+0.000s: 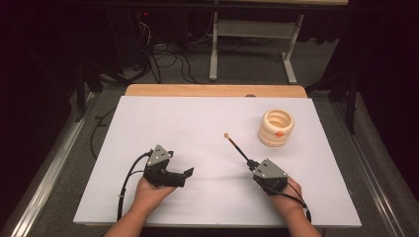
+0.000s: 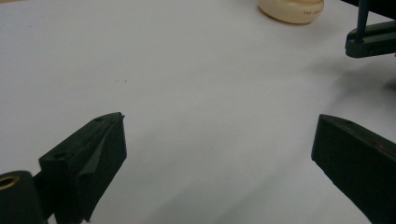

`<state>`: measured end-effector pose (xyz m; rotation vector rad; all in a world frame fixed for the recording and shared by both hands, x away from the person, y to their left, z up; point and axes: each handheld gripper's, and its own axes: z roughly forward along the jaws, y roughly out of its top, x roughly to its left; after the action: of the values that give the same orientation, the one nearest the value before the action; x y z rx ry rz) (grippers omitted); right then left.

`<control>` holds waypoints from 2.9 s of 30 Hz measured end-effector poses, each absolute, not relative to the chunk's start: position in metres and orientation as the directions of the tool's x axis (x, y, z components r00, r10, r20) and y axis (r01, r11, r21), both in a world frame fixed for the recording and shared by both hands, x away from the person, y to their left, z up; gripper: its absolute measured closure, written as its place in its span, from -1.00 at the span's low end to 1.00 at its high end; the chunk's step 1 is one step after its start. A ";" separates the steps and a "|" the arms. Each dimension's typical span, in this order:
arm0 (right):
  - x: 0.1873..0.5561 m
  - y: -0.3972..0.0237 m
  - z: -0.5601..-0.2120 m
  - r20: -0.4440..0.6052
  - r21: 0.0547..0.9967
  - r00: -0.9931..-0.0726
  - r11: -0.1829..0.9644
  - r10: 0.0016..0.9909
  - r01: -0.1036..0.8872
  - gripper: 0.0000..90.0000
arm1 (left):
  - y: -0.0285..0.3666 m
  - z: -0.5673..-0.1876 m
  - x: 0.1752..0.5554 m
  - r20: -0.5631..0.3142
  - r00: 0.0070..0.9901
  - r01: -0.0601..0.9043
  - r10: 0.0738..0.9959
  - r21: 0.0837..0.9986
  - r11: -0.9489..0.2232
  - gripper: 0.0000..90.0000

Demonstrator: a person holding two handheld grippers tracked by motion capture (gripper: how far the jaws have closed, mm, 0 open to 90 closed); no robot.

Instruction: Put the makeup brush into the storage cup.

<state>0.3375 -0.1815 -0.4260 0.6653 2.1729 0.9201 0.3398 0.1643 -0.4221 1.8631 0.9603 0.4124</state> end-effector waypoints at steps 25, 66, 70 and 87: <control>0.340 -0.189 -0.426 -0.125 0.855 -0.651 0.414 0.749 0.312 0.94 | 0.161 -0.422 0.338 -0.142 0.654 0.422 0.743 0.884 -0.203 -0.93; 0.344 -0.164 -0.411 -0.172 0.862 -0.669 0.440 0.723 0.253 0.95 | 0.154 -0.392 0.349 -0.171 0.680 0.353 0.713 0.929 -0.114 -1.00; 0.347 -0.159 -0.408 -0.189 0.862 -0.668 0.448 0.720 0.238 0.95 | 0.148 -0.386 0.357 -0.188 0.674 0.354 0.715 0.931 -0.088 -1.00; 0.340 -0.140 -0.415 -0.213 0.865 -0.691 0.463 0.691 0.195 0.95 | 0.132 -0.392 0.349 -0.186 0.719 0.346 0.670 0.931 -0.112 -0.99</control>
<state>0.3397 -0.1402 -0.4147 0.7346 2.1634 1.1786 0.3492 0.1322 -0.3922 1.7191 0.8149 0.3342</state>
